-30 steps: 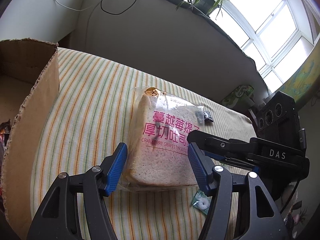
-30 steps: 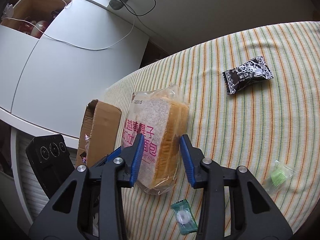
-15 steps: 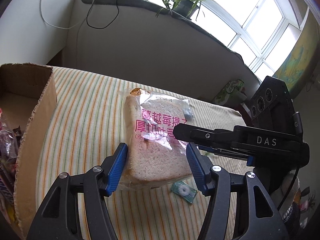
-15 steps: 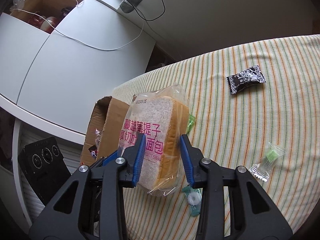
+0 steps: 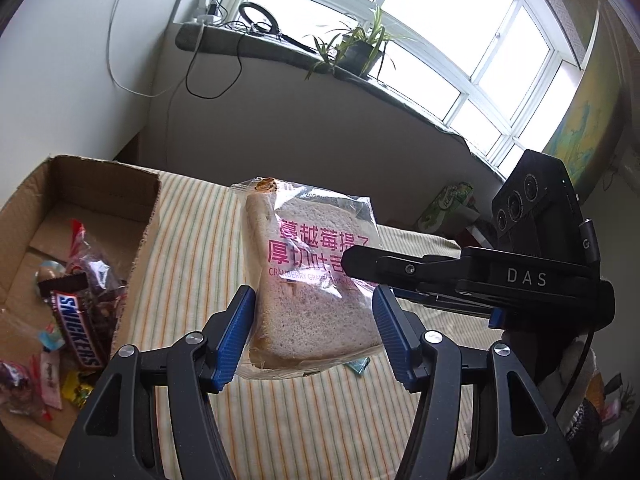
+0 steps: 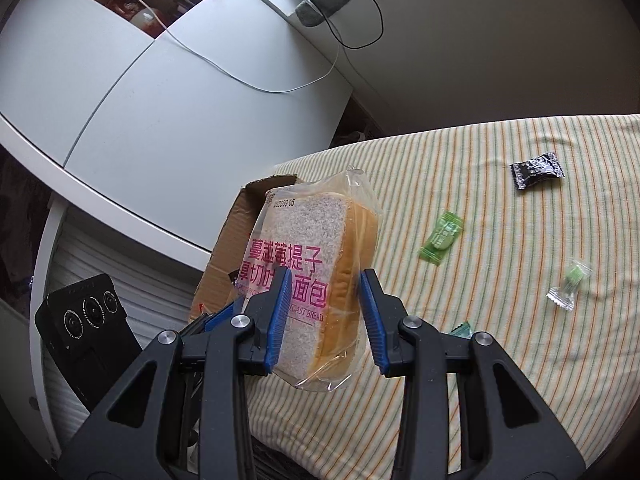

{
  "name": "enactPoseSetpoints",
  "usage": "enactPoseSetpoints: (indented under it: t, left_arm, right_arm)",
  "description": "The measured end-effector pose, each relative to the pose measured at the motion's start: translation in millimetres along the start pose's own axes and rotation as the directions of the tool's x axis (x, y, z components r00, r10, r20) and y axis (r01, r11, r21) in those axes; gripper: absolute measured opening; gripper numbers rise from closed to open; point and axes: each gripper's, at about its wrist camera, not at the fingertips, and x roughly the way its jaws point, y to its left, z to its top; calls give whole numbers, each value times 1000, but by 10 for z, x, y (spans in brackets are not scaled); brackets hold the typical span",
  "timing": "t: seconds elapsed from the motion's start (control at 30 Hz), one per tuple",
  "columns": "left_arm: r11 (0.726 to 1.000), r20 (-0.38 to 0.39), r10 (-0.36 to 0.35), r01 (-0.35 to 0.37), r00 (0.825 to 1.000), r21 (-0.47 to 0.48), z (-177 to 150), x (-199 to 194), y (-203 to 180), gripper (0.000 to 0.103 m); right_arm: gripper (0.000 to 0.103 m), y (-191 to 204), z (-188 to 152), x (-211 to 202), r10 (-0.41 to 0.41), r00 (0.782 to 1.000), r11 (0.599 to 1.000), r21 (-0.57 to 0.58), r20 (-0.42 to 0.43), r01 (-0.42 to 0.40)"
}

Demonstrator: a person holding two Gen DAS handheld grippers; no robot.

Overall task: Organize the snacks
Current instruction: 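Carry the bread loaf into the cardboard box and open both tools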

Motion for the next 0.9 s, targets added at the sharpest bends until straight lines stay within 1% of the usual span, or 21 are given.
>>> enactPoseSetpoints:
  t: [0.27,0.5,0.67,0.9]
  left_arm:
    - [999,57,26,-24,998,-37,-42,-425,271,59]
    - [996,88,61,-55,994,-75,-96,-735,538,59]
    - [992,101,88,-78,991,-99,-110,-885,732,59]
    - [986,109,120,-105,987,-128,-120,-991,970,59]
  right_arm:
    - [38,476,-79,218,28,999,998,-55,-27,-30]
    - [38,822,-132,531,44,997,994,-99,-66,-51]
    - [38,1006,-208,723,49,994,990,-129,-95,-61]
    - [38,1238,-297,979,27,992,983,-176,-119,-48]
